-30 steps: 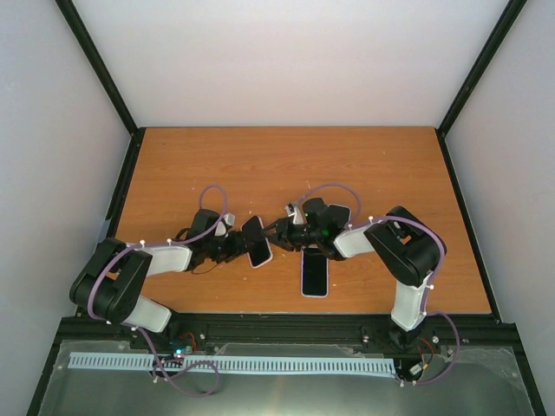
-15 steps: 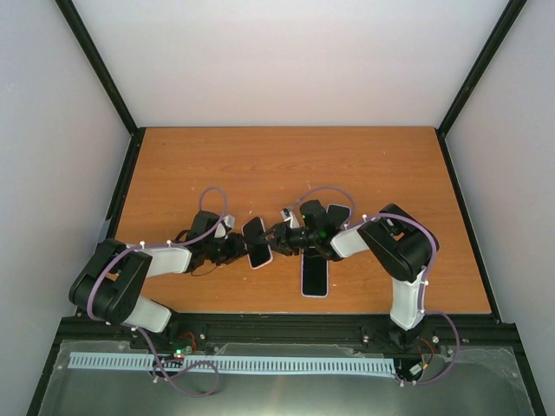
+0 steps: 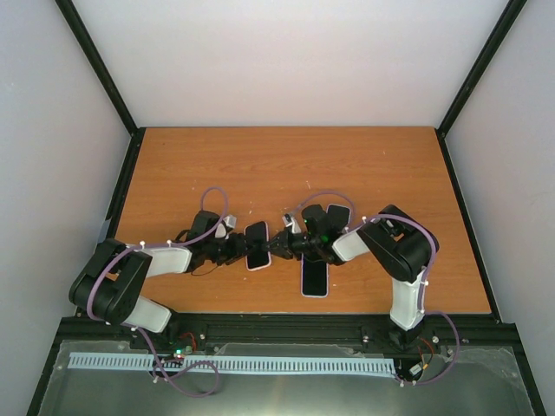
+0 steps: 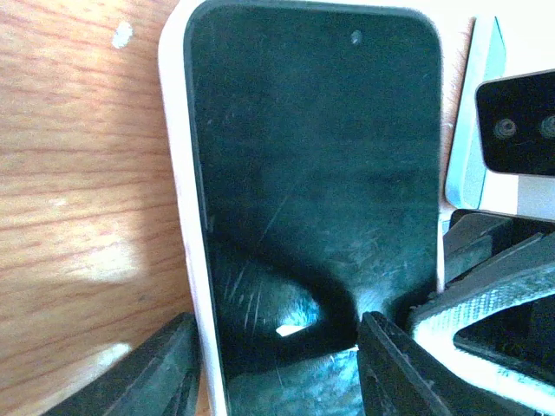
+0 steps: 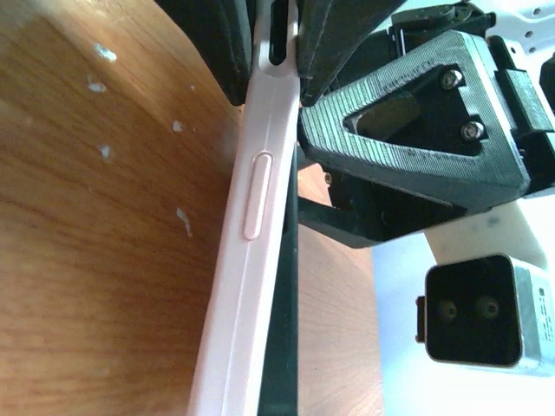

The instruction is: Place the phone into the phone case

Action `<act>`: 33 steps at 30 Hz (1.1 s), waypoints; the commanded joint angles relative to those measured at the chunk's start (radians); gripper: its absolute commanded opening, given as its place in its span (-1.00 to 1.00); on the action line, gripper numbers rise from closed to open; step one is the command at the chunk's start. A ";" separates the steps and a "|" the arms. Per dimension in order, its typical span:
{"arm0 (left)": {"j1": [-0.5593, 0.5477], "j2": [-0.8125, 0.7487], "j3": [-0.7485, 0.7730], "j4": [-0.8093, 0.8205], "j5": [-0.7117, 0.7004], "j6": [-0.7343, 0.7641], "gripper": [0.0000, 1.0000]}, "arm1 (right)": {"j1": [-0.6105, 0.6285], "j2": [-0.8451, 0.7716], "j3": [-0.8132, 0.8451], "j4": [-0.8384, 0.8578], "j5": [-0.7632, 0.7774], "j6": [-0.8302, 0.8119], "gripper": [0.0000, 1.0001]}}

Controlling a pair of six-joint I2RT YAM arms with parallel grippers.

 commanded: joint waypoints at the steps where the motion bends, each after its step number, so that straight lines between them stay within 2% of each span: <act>1: -0.017 0.005 0.025 -0.034 0.004 0.023 0.02 | 0.013 -0.062 -0.015 0.077 -0.030 -0.018 -0.80; 2: -0.015 0.007 0.028 -0.037 0.004 0.024 0.02 | 0.013 -0.072 -0.009 0.048 -0.023 -0.037 -0.78; 5: -0.017 0.017 0.040 -0.038 0.020 0.026 0.03 | 0.013 -0.102 0.012 -0.068 0.008 -0.084 -0.46; 7: -0.018 0.025 0.050 -0.048 0.021 0.027 0.03 | 0.012 -0.109 0.017 -0.078 0.017 -0.086 -0.36; 9: -0.019 0.025 0.049 -0.043 0.021 0.026 0.03 | 0.013 -0.108 0.024 -0.076 0.018 -0.082 -0.39; 13: -0.021 0.021 0.040 -0.033 0.024 0.014 0.03 | 0.013 -0.101 0.024 -0.082 0.037 -0.083 -0.65; 18: -0.021 0.022 0.038 -0.034 0.023 0.003 0.03 | 0.013 -0.109 0.019 -0.125 0.067 -0.120 -0.80; 22: -0.021 0.026 0.034 -0.021 0.027 -0.012 0.03 | 0.013 -0.136 0.035 -0.255 0.126 -0.194 -0.80; 26: -0.021 0.041 0.030 0.028 0.075 -0.037 0.03 | 0.013 -0.147 0.058 -0.333 0.152 -0.225 -0.45; 28: -0.021 0.052 0.026 0.058 0.102 -0.055 0.04 | 0.013 -0.147 0.068 -0.364 0.166 -0.241 -0.49; 33: -0.020 0.012 0.022 0.040 0.097 -0.062 0.14 | 0.013 -0.163 0.057 -0.362 0.179 -0.253 -0.76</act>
